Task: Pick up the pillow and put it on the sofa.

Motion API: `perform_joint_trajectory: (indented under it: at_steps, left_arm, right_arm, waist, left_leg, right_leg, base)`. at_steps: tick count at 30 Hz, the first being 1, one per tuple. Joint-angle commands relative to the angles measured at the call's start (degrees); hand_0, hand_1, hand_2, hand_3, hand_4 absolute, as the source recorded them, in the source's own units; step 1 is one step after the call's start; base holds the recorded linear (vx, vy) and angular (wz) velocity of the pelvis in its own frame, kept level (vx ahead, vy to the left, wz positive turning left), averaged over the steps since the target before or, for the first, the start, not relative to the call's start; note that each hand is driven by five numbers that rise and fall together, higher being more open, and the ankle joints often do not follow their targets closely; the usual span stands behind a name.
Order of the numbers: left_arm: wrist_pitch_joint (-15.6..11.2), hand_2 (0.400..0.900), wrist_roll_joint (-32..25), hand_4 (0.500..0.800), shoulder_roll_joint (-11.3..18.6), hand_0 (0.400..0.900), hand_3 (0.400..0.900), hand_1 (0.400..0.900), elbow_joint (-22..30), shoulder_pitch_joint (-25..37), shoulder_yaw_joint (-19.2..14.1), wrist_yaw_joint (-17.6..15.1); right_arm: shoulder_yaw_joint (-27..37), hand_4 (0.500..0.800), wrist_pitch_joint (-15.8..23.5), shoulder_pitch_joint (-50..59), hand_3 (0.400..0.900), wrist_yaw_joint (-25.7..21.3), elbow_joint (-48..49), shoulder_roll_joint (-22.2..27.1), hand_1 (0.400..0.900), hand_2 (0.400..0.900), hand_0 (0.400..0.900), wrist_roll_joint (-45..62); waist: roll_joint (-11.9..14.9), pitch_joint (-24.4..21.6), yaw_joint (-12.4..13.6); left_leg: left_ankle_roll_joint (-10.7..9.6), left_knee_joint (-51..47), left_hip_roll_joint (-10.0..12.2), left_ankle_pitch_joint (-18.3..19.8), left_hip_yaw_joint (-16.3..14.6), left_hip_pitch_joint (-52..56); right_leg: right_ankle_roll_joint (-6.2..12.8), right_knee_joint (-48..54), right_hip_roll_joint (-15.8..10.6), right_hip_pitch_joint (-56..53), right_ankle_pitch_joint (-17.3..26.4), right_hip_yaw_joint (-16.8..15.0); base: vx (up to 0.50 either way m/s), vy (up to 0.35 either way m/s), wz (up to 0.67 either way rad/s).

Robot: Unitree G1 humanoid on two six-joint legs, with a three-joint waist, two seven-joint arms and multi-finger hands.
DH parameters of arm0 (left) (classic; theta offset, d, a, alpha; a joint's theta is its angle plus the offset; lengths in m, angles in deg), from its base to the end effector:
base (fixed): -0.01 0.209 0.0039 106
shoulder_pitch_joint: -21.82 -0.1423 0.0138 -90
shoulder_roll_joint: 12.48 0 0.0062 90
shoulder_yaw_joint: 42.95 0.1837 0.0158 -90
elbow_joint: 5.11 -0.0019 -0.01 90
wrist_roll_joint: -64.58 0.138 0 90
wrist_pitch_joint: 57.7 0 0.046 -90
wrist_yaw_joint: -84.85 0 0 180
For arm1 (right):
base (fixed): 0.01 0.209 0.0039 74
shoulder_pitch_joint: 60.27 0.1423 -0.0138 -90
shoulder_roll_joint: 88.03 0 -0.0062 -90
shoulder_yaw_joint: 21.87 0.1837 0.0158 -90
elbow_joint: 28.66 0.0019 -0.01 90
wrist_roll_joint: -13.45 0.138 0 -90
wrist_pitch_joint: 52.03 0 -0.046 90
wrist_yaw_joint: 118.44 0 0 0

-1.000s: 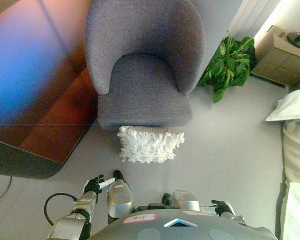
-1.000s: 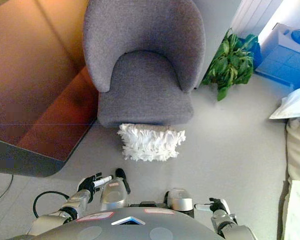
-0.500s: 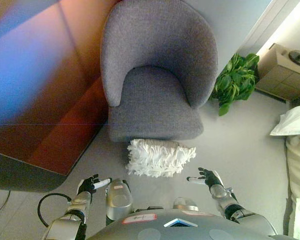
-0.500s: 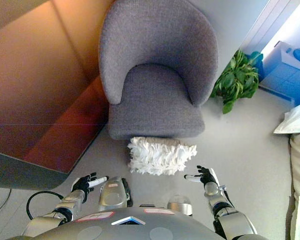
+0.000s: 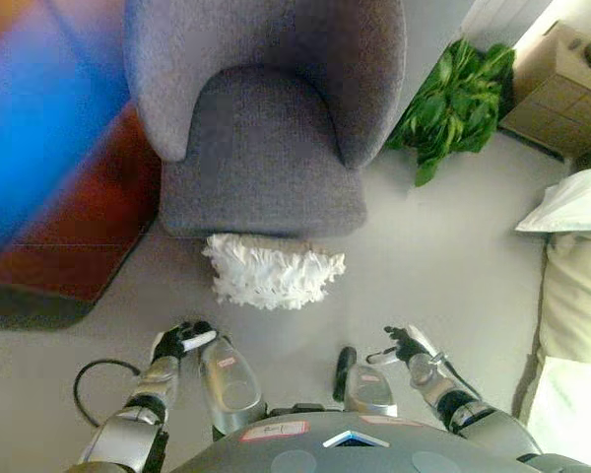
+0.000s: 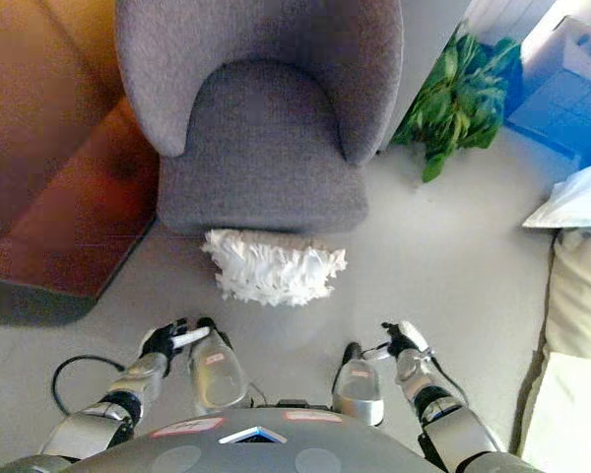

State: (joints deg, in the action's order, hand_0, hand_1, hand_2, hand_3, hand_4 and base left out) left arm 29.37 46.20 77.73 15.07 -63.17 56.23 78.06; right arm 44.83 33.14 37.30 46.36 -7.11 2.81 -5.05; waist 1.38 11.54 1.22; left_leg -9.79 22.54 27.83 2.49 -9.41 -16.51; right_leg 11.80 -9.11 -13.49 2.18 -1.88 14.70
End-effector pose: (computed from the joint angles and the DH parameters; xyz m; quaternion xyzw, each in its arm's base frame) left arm 0.1077 0.2361 -0.1032 0.0651 0.5042 0.1478 0.8483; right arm 0.1187 -0.2234 -0.1033 -0.4472 0.4708 0.0497 0.7589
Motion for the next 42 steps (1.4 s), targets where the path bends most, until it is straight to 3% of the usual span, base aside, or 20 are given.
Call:
perform_joint_trajectory:
  at_steps: [1, 4, 7, 16, 21, 34, 42]
  left_arm:
    - [-2.9, 0.9, 0.9, 0.8, 2.6, 0.9, 0.9, 0.9, -0.2, 0.1, 0.0, 1.6]
    - [-3.2, 0.9, 0.6, 0.8, 3.3, 0.9, 0.9, 0.9, 0.0, 0.5, 0.7, 1.9]
    - [-1.5, 0.9, 1.0, 0.8, 5.2, 0.9, 0.9, 0.9, 1.5, 0.6, 0.8, 2.0]
    - [1.1, 0.9, -1.5, 0.8, 8.6, 0.9, 0.9, 0.9, 2.0, 1.6, 0.2, 2.2]
    - [1.3, 0.9, -3.3, 0.8, 9.5, 0.9, 0.9, 0.9, 2.9, 2.5, 0.0, 2.0]
    - [2.3, 0.9, -7.6, 0.8, 11.4, 0.9, 0.9, 0.9, 2.9, 4.0, 0.6, 2.3]
    - [1.0, 0.9, -8.7, 0.8, 11.1, 0.9, 0.9, 0.9, 2.7, 3.7, 0.6, 2.7]
  right_arm:
    - [2.3, 0.8, -1.7, 3.4, 0.9, -5.9, 2.4, 5.2, 0.9, 0.9, 0.9, -7.9]
    - [0.4, 0.8, -1.8, 6.6, 0.9, -5.6, 3.4, 6.8, 0.9, 0.9, 0.9, -9.9]
    - [-0.8, 0.8, -2.9, 9.5, 0.9, -5.6, 4.5, 8.1, 0.9, 0.9, 0.9, -8.0]
    - [-2.6, 0.8, -1.1, 19.3, 0.9, -0.6, 5.3, 11.2, 0.9, 0.9, 0.9, -2.2]
    - [-4.3, 0.8, -2.6, 24.9, 0.9, 1.7, 6.0, 11.3, 0.9, 0.9, 0.9, 1.1]
    - [-6.2, 0.8, -4.9, 37.4, 0.9, -0.4, 3.7, 15.7, 0.9, 0.9, 0.9, 4.0]
    - [-6.1, 0.8, -6.0, 42.8, 0.9, -0.5, 3.0, 18.9, 0.9, 0.9, 0.9, 4.7]
  waist:
    - [-1.8, -0.1, 1.3]
    - [-2.7, 0.8, 2.1]
    - [-3.3, 2.1, 3.0]
    - [-4.9, 6.0, 4.5]
    - [-5.5, 8.3, 5.8]
    - [-8.0, 11.9, 8.3]
    - [-8.5, 13.2, 8.6]
  left_leg:
    - [-4.6, -5.2, 2.5, -10.7, 3.9, 3.8]
    - [-5.2, -5.2, 1.6, -11.5, 6.5, 1.5]
    - [-5.2, -4.9, 0.4, -10.9, 8.8, -0.1]
    - [-5.2, -4.0, -1.9, -10.7, 12.0, -3.8]
    - [-5.2, -2.4, -3.3, -10.1, 14.0, -7.1]
    - [-4.4, -0.2, -6.2, -9.7, 15.8, -15.0]
    - [-3.5, 0.1, -7.3, -9.4, 15.4, -17.4]
  right_leg:
    - [0.48, -3.1, -5.8, 0.3, 0.6, -4.2]
    - [0.3, -5.6, -6.5, 2.9, -0.3, -3.5]
    - [0.77, -8.0, -8.0, 5.2, -0.5, -3.2]
    - [0.98, -13.6, -11.3, 12.1, -0.6, -3.8]
    - [0.89, -17.0, -12.5, 16.5, -1.1, -5.0]
    - [0.94, -24.1, -14.5, 27.7, -1.8, -7.2]
    - [0.81, -27.0, -14.3, 32.0, -2.4, -8.9]
  base:
    - [0.2, -0.094, 0.43]
    - [0.04, -0.131, 0.41]
    - [0.03, -0.117, 0.39]
    - [-0.01, -0.025, 0.27]
    - [-0.04, 0.02, 0.19]
    - [-0.06, 0.02, 0.09]
    - [-0.04, 0.031, 0.0]
